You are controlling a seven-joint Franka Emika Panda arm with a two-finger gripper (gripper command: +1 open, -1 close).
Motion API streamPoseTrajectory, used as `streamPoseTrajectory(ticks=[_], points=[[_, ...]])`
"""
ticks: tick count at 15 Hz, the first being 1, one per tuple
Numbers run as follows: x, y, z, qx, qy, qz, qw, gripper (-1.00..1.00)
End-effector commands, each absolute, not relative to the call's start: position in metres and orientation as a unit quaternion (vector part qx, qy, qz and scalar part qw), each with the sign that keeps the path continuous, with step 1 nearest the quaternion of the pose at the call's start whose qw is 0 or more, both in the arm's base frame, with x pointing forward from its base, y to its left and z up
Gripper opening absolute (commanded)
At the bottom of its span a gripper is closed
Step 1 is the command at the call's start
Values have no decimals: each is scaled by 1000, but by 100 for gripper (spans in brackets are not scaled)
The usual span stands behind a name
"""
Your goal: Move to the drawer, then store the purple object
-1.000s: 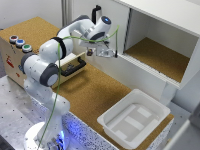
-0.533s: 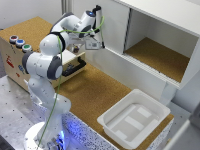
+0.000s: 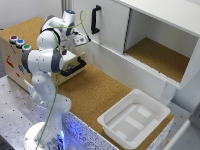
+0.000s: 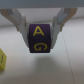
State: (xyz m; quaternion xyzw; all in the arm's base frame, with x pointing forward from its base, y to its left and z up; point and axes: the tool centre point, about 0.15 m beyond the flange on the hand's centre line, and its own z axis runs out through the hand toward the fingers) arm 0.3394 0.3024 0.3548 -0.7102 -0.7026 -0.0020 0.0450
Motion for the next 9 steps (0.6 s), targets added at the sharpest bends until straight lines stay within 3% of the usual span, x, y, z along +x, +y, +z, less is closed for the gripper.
streamPoseTrajectory(ticks=[1, 2, 3, 6, 8, 9], points=[[310, 304, 302, -687, -725, -51, 3, -100], [313, 305, 298, -690, -722, -49, 3, -100], [316, 307, 299, -696, -717, -42, 9, 100], [311, 312, 343, -687, -724, -55, 15, 100], [293, 310, 372, -670, -740, -58, -14, 100], [284, 306, 383, -665, -744, -63, -7, 100]])
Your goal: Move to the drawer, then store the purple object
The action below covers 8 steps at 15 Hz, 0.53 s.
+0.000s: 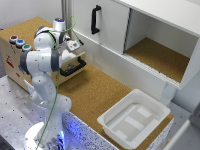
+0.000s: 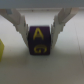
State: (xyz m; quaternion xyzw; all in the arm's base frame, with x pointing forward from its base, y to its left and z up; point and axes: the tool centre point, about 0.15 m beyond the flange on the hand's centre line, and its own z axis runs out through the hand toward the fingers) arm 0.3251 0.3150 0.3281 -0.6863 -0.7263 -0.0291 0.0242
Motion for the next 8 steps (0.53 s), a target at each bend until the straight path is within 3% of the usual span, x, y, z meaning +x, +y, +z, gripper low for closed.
streamPoseTrajectory(ticks=[1, 8], points=[[279, 304, 397, -670, -739, -72, -9, 100], [287, 241, 482, -775, -617, -120, -64, 100]])
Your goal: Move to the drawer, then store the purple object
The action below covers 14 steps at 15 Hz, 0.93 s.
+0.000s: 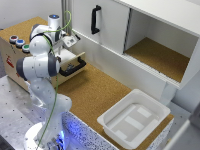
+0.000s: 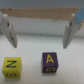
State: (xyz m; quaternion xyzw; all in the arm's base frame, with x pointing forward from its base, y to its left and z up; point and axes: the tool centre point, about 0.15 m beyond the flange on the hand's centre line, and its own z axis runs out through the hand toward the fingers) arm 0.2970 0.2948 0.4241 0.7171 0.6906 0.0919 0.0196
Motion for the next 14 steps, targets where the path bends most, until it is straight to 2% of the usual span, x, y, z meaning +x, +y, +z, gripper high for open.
streamPoseTrajectory(ticks=[1, 2, 4, 7, 9, 10, 11, 12, 14], points=[[291, 239, 477, 801, 586, 102, 67, 100], [297, 229, 474, 823, 556, 91, 68, 100], [315, 201, 468, 875, 480, 52, 30, 100], [337, 152, 462, 936, 344, 21, -65, 100], [345, 118, 462, 960, 256, 24, -109, 100], [346, 101, 460, 966, 215, 23, -145, 100], [343, 88, 456, 972, 182, 30, -144, 100], [341, 76, 450, 975, 150, 24, -164, 100], [335, 57, 439, 982, 105, 26, -155, 100]])
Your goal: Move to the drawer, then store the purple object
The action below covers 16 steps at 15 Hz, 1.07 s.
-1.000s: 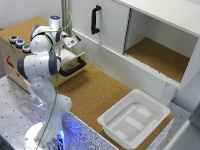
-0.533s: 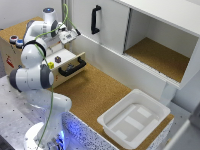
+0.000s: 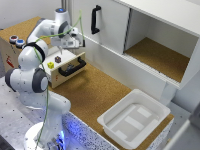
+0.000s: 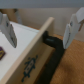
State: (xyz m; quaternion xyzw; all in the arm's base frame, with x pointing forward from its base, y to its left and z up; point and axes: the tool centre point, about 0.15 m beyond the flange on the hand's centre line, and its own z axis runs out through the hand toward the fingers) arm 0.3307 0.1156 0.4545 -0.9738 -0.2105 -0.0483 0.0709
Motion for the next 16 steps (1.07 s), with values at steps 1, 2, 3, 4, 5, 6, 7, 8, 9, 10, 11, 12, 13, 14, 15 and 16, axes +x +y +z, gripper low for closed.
streamPoseTrajectory(ticks=[1, 2, 3, 4, 5, 6, 7, 8, 9, 10, 11, 12, 13, 14, 15, 16], points=[[334, 48, 432, -985, -84, -30, 149, 100], [333, 43, 424, -987, -82, -29, 136, 100], [336, 39, 416, -990, -74, -25, 118, 100], [340, 34, 405, -992, -68, -19, 107, 100], [343, 29, 395, -993, -60, -21, 98, 100], [345, 24, 384, -995, -50, -27, 88, 100], [346, 24, 375, -996, -46, -27, 71, -100], [347, 23, 367, -996, -46, -31, 67, -100], [347, 24, 358, -997, -49, -30, 58, -100], [348, 24, 348, -996, -53, -21, 68, -100], [349, 29, 336, -994, -65, -17, 80, -100], [351, 35, 328, -994, -64, -19, 82, -100], [357, 43, 318, -993, -58, -17, 97, -100], [362, 53, 311, -994, -58, -17, 94, -100], [369, 64, 306, -995, -55, -18, 87, -100], [375, 72, 304, -995, -47, -16, 87, -100]])
